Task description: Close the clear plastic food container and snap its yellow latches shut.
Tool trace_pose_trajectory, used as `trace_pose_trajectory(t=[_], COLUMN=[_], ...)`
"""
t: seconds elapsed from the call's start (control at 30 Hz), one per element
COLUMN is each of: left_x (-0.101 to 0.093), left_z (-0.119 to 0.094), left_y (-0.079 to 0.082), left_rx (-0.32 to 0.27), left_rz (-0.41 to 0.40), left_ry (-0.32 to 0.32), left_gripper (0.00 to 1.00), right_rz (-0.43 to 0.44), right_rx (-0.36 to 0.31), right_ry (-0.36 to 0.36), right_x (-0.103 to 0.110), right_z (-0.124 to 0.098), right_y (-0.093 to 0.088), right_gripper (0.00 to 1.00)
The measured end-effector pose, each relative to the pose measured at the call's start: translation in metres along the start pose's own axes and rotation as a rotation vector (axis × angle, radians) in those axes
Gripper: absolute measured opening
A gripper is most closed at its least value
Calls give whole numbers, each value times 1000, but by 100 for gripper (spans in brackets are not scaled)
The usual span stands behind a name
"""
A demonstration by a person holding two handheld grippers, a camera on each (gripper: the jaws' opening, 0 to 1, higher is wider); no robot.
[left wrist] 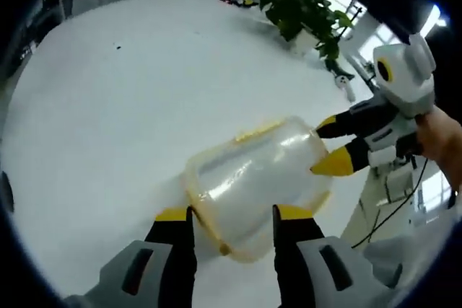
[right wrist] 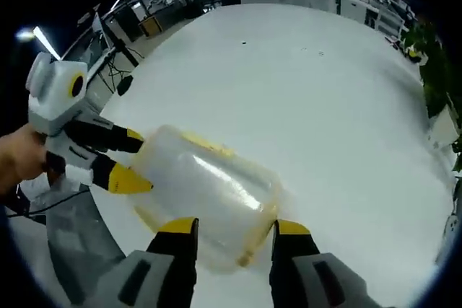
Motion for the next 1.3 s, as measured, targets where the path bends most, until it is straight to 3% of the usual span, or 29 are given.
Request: trace_pose_trajectory(t=[0.07, 0.3, 0.53, 0.63, 0.73, 0.8, 0.93, 1.0, 1.17, 1.3], left_x=[3, 5, 9, 12, 12, 14, 10, 10, 7, -4], left_z=[0, -1, 1, -2, -5, -8, -17, -20, -28, -31], left_y=[0, -3, -7, -6, -8, -10, -2, 0, 18, 24], left_rx=[8, 21, -29, -41, -31, -20, -84, -88, -171, -197], left_rz=[72, 78, 56, 106, 138, 153, 249, 243, 388, 582], left_ry=[11, -1, -27, -9, -15, -19, -64, -67, -74, -121], left_gripper=[39, 40, 44, 47, 46, 46, 50, 52, 47, 41], right_rz=[8, 16, 38, 2, -13, -49, -185, -211, -419, -539], right_rx=[11, 33, 26, 13, 7, 5, -1, -13, -54, -101], right_ry=[0, 19, 43, 48, 61, 57, 38, 45, 91, 220], right_x=[0, -2, -2, -6, -9, -12, -17, -16, -7, 6], right_z=[0, 0, 0, -1, -7, -11, -19, -23, -32, -35], right_y=[-2, 1, 1, 0, -2, -4, -3, -2, 9, 14], right_gripper=[38, 38, 40, 44, 40, 42, 49, 48, 45, 26])
Point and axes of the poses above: the point that each gripper's makers call its tool centre point, and the gripper's own axes: z roughly forward along the fingers, x roughly to its left, y roughly out of its top, the point moved 4 cm from there along -z, roughly backward along the fingers, and after that the axes turned 13 degrees about z, right-handed, at the moved point
